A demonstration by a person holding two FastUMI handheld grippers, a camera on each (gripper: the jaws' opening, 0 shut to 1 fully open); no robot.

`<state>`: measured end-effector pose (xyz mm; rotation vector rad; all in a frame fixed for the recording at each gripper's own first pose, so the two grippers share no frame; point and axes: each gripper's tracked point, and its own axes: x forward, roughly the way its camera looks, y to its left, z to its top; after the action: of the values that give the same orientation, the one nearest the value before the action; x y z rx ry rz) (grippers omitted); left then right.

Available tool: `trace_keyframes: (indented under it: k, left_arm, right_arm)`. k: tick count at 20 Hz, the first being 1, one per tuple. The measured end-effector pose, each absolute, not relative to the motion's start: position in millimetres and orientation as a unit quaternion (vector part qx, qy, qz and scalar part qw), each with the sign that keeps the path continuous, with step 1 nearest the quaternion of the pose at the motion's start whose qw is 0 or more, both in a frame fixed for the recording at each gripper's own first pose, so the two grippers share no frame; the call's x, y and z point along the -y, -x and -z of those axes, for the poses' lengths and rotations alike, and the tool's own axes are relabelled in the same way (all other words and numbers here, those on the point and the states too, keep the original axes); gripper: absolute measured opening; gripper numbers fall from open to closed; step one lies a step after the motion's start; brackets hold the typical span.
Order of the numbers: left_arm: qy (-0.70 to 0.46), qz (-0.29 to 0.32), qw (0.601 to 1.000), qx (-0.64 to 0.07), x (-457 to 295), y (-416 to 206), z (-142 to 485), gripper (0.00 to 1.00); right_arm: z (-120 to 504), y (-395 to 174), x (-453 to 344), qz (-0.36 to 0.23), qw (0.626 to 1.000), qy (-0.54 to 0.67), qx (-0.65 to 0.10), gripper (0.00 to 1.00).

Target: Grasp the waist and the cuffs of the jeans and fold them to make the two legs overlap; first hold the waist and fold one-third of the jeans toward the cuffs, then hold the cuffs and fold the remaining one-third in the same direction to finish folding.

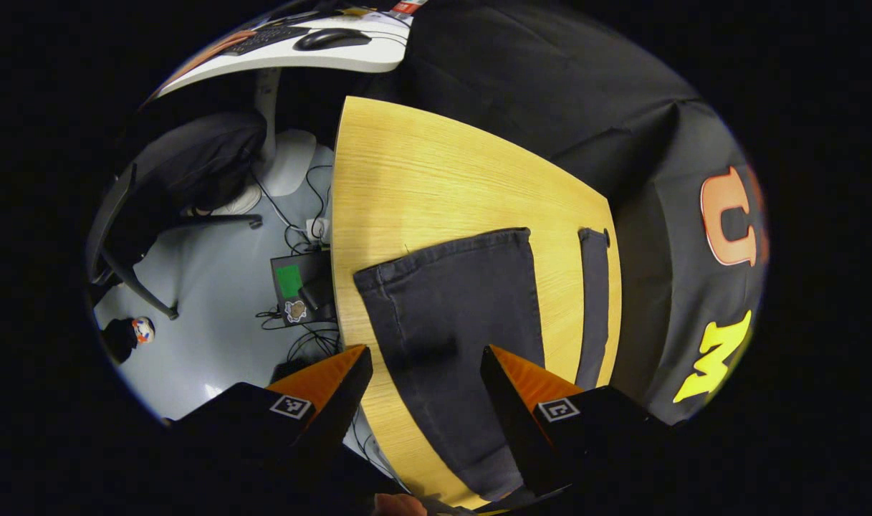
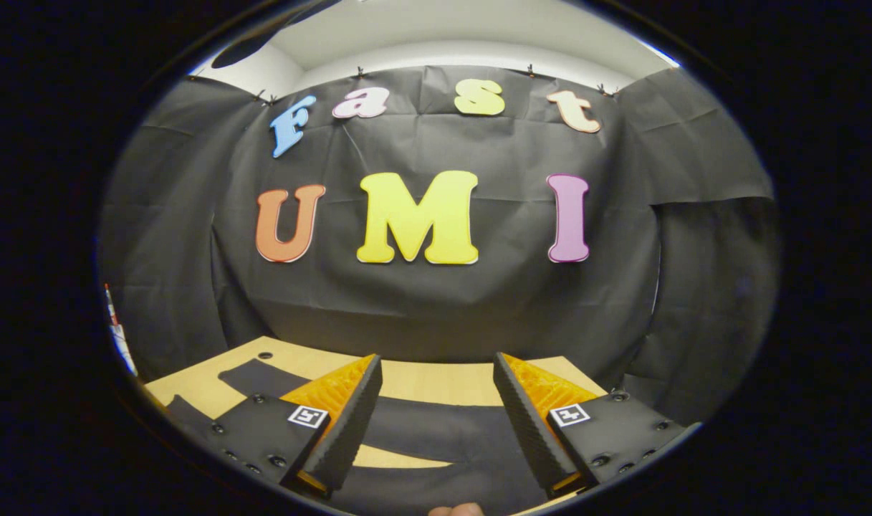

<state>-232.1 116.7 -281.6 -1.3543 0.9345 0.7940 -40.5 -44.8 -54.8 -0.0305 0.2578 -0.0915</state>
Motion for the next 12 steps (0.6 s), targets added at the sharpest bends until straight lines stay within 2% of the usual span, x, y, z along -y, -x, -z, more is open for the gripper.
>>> trace_keyframes:
  k: [1, 7, 9, 12]
  left_arm:
    - [0.589, -0.344, 0.613, -0.4, -118.7, 228.9, 282.2, 0.99]
    - [0.588, -0.308, 0.631, -0.402, -119.5, 207.6, 286.2, 0.98]
    - [0.577, -0.317, 0.633, -0.408, -119.9, 215.7, 299.2, 0.65]
    - [0.617, -0.328, 0.603, -0.385, -118.2, 217.9, 301.9, 0.11]
  right_arm:
    - [54.9, 41.1, 46.6, 0.048, 0.99, 0.015, -0.129, 0.99]
    - [63.4, 45.5, 63.1, 0.067, 0.988, -0.006, -0.141, 0.94]
    - [66.6, 47.0, 73.6, 0.08, 0.986, -0.015, -0.146, 0.94]
    - [69.4, 47.9, 100.0, 0.098, 0.983, -0.029, -0.154, 0.93]
